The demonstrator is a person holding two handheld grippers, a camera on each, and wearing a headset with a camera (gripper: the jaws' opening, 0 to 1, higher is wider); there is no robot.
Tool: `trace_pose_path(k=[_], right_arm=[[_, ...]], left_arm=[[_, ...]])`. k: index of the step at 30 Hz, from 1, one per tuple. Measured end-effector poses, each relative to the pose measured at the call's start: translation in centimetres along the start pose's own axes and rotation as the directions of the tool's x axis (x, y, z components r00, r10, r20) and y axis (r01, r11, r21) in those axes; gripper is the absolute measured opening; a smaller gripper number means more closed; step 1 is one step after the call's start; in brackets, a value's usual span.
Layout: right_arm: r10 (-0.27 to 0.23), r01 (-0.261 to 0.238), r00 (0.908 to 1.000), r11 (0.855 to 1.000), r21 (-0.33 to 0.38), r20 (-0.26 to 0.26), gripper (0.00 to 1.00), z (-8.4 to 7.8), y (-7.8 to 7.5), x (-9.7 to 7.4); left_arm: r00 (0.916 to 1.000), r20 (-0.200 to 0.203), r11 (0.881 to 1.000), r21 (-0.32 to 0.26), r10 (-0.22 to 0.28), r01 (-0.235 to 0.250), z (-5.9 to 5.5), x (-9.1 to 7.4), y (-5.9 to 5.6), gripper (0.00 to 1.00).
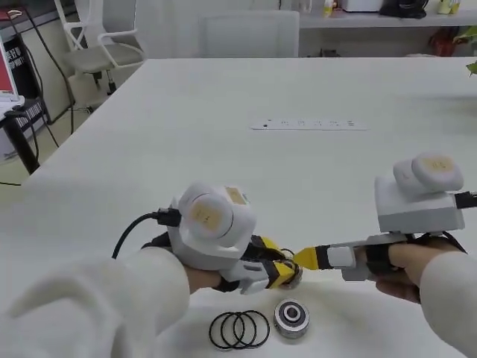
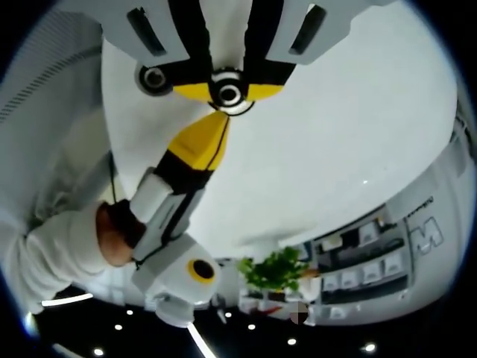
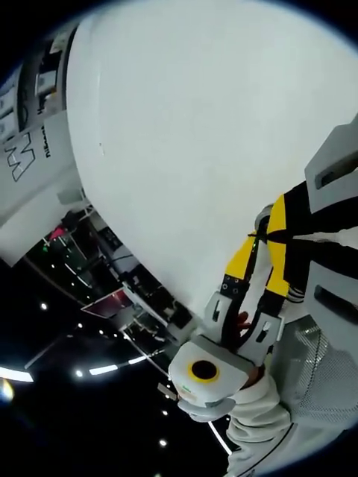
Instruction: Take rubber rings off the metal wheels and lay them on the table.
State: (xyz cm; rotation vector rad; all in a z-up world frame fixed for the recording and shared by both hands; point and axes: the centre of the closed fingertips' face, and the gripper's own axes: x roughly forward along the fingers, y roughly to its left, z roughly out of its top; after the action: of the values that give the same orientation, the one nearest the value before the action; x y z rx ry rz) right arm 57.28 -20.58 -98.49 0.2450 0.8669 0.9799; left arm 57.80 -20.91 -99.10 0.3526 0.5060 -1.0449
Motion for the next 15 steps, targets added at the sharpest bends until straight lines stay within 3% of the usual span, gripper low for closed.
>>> trace_pose_path(k=[3, 7, 15], right_arm=[[-0.005, 0.005, 1.0000, 1.000, -0.002, 0.000, 0.00, 0.0, -0.1, 0.0], [-0.009, 0.009, 1.0000, 1.000, 0.001, 0.002, 0.00, 0.1, -0.2, -0.1], [-0.009, 0.009, 0.9999, 1.000, -0.001, 0.006, 0.00, 0.2, -0.2, -0.2]], left_arm=[[0.9999, 0.005, 1.000, -0.003, -0.010, 0.010, 0.5, -0.3, -0.2, 0.20], [0.9998, 0.013, 1.000, 0.026, 0.014, -0.014, 1.4, -0.9, 0.2, 0.31], [0.9984, 0.055, 0.998, 0.067, 0.011, -0.014, 3.5, -2.6, 0.0, 0.39]])
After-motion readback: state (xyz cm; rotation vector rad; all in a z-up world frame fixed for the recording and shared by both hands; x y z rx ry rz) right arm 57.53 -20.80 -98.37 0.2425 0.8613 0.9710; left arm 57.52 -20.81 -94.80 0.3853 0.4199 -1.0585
